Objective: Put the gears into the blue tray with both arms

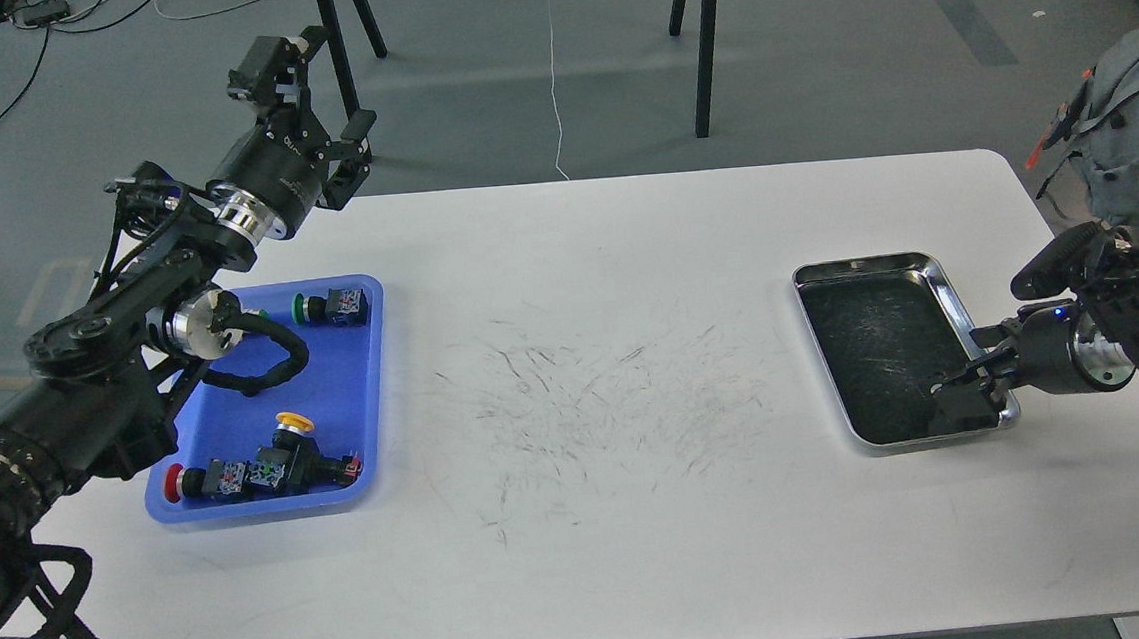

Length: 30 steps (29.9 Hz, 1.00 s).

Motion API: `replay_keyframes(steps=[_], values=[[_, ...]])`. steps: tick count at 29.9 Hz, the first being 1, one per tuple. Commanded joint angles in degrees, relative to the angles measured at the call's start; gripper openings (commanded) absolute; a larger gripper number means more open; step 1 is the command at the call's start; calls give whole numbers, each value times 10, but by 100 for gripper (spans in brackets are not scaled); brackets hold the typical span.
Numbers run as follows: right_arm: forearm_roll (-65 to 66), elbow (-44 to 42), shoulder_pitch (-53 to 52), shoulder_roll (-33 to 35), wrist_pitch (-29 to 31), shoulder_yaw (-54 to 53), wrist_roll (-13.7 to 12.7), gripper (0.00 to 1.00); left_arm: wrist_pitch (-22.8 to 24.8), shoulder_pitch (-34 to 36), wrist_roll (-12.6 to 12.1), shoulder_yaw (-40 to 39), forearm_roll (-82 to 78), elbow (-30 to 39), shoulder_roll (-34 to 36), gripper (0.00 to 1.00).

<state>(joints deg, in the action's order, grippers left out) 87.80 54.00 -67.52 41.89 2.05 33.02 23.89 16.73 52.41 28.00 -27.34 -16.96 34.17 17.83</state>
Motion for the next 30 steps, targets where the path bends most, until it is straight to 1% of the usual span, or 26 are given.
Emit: replay_keyframes(steps=[1, 3, 6, 14, 24, 26, 30], values=[[0, -9, 5, -4, -1, 0, 0, 93, -1, -1, 0, 0, 1, -1, -2, 99], [0, -12, 7, -5, -2, 0, 0, 92, 0, -1, 0, 0, 3, -1, -2, 99], [0, -14, 11, -7, -3, 0, 0, 87, 0, -1, 0, 0, 3, -1, -2, 99], [0, -13, 12, -7, -6, -1, 0, 84, 0, -5, 0, 1, 3, -10, -5, 99], [0, -12, 18, -9, -8, -2, 0, 74, 0, -7, 0, 1, 3, -10, -5, 99], [0, -12, 19, -9, -8, -2, 0, 74, -1, -8, 0, 1, 3, -10, -5, 99], [0, -12, 20, -20, -9, -1, 0, 70, -1, -8, 0, 1, 3, -10, -5, 99]])
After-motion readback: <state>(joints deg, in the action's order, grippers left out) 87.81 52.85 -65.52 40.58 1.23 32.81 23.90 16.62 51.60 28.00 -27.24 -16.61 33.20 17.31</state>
